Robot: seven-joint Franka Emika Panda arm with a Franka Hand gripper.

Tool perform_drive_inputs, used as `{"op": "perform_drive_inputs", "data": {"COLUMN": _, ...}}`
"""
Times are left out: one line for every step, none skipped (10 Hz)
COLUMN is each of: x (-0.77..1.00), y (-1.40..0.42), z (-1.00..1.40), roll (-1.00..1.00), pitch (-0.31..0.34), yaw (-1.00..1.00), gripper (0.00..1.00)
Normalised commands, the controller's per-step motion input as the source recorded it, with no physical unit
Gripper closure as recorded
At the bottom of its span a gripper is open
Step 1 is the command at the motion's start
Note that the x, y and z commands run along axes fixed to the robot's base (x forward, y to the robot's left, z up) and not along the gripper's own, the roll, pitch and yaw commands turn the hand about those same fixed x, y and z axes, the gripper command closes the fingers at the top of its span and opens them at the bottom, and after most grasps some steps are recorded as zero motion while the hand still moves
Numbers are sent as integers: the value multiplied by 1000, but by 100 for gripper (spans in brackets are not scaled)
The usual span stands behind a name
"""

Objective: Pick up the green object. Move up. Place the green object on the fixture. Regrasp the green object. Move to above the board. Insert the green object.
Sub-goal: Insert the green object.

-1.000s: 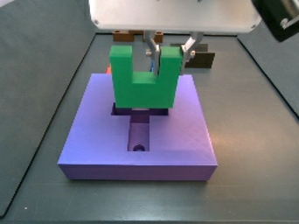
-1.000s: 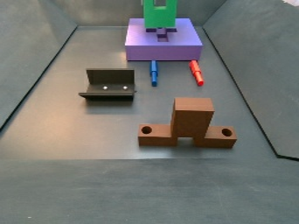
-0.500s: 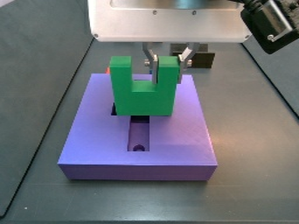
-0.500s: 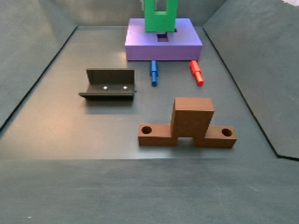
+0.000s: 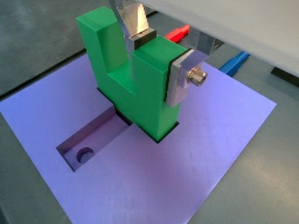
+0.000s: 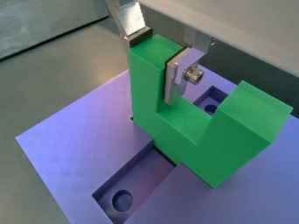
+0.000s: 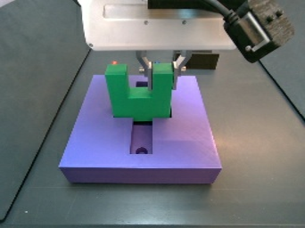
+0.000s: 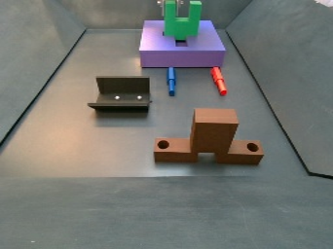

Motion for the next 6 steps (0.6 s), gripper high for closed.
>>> {"op": "perform_drive_inputs", "data": {"x": 0, "y": -151, "z": -723, "roll": 226, "pitch": 0, "yaw": 0, "gripper": 100}}
{"op": "perform_drive_inputs", "data": {"x": 89, "y": -177, "z": -709, "roll": 310, "pitch": 23, "yaw": 0, "gripper": 100}}
{"op": "perform_drive_inputs", "data": {"x": 103, "y": -146, "z": -640, "roll": 337, "pitch": 49, "yaw": 0, "gripper": 100}}
{"op": "perform_drive_inputs", "data": {"x": 103, "y": -134, "z": -629, "roll": 324, "pitch": 74, "yaw": -43, "gripper": 100}}
{"op": "perform_drive_inputs", "data": {"x": 77, "y": -97, "z": -680, "roll": 276, "pitch": 89, "yaw": -57, "gripper": 100}}
{"op": "perform_drive_inputs", "data": {"x": 0, "y": 0, "z": -46, "roll": 31, "pitch": 0, "yaw": 0, "gripper": 100}}
